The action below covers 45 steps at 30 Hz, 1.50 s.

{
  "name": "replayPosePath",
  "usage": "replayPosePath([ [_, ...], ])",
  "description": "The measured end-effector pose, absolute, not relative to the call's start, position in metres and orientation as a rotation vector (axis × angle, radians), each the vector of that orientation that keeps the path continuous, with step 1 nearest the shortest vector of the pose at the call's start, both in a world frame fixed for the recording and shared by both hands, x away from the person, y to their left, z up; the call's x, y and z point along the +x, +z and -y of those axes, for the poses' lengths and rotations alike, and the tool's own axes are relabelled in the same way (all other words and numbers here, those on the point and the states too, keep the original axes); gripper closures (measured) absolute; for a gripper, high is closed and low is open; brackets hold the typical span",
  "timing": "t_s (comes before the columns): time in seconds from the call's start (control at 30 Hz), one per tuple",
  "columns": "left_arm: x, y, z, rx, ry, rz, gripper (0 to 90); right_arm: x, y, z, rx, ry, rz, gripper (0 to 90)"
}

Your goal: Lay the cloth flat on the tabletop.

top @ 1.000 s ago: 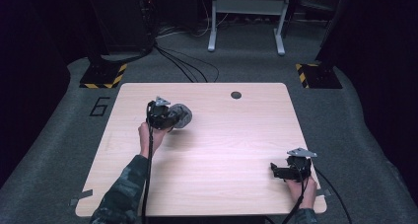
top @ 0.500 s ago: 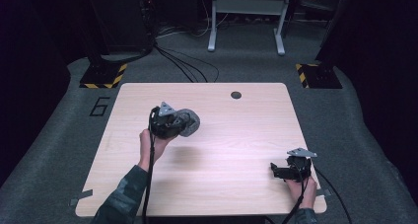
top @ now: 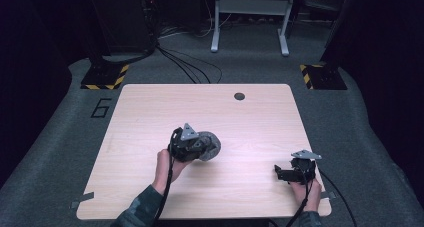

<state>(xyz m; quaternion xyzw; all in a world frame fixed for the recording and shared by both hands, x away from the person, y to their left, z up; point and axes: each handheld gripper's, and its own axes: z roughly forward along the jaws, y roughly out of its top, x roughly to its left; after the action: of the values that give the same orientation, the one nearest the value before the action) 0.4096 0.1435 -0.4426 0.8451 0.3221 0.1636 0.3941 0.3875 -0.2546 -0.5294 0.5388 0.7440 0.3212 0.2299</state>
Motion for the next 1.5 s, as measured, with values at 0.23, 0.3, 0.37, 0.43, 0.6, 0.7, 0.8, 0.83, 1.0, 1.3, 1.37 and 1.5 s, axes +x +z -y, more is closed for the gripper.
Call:
replayPosePath([
  [0.23, 0.402, -0.477, -0.126, 2.215, 0.359, -0.809, 61.5, 0.388, -0.529, 0.255, 1.482, 0.884, -2.047, 3.7],
  [0.3, 0.402, -0.487, -0.122, 2.243, 0.363, -0.817, 60.4, 0.388, -0.529, 0.255, 1.483, 0.884, -2.047, 3.7],
  [0.37, 0.405, -0.496, -0.121, 2.251, 0.346, -0.834, 53.8, 0.388, -0.529, 0.255, 1.483, 0.884, -2.047, 3.7],
  [0.43, 0.406, -0.500, -0.121, 2.243, 0.324, -0.847, 44.0, 0.387, -0.529, 0.254, 1.483, 0.883, -2.045, 3.7],
  [0.6, 0.401, -0.492, -0.130, 2.186, 0.341, -0.865, 19.9, 0.388, -0.529, 0.254, 1.479, 0.883, -2.044, 3.7],
  [0.7, 0.396, -0.486, -0.140, 2.159, 0.348, -0.869, 15.1, 0.387, -0.529, 0.254, 1.484, 0.882, -2.046, 4.0],
  [0.8, 0.392, -0.482, -0.153, 2.140, 0.345, -0.885, 14.8, 0.388, -0.527, 0.254, 1.476, 0.884, -2.074, 7.2],
  [0.83, 0.392, -0.481, -0.157, 2.138, 0.347, -0.898, 14.7, 0.388, -0.526, 0.252, 1.477, 0.884, -2.082, 8.6],
  [1.0, 0.391, -0.484, -0.180, 2.113, 0.319, -0.947, 15.0, 0.385, -0.503, 0.230, 1.395, 1.003, -2.107, 11.9],
  [1.3, 0.391, -0.500, -0.193, 2.125, 0.270, -0.993, 23.6, 0.380, -0.468, 0.155, 1.186, 1.135, -2.247, 22.8],
  [1.37, 0.392, -0.504, -0.193, 2.137, 0.267, -0.988, 26.0, 0.378, -0.466, 0.137, 1.121, 1.139, -2.286, 24.8],
  [1.5, 0.394, -0.510, -0.189, 2.164, 0.272, -0.992, 36.0, 0.374, -0.464, 0.103, 0.988, 1.133, -2.362, 30.1],
])
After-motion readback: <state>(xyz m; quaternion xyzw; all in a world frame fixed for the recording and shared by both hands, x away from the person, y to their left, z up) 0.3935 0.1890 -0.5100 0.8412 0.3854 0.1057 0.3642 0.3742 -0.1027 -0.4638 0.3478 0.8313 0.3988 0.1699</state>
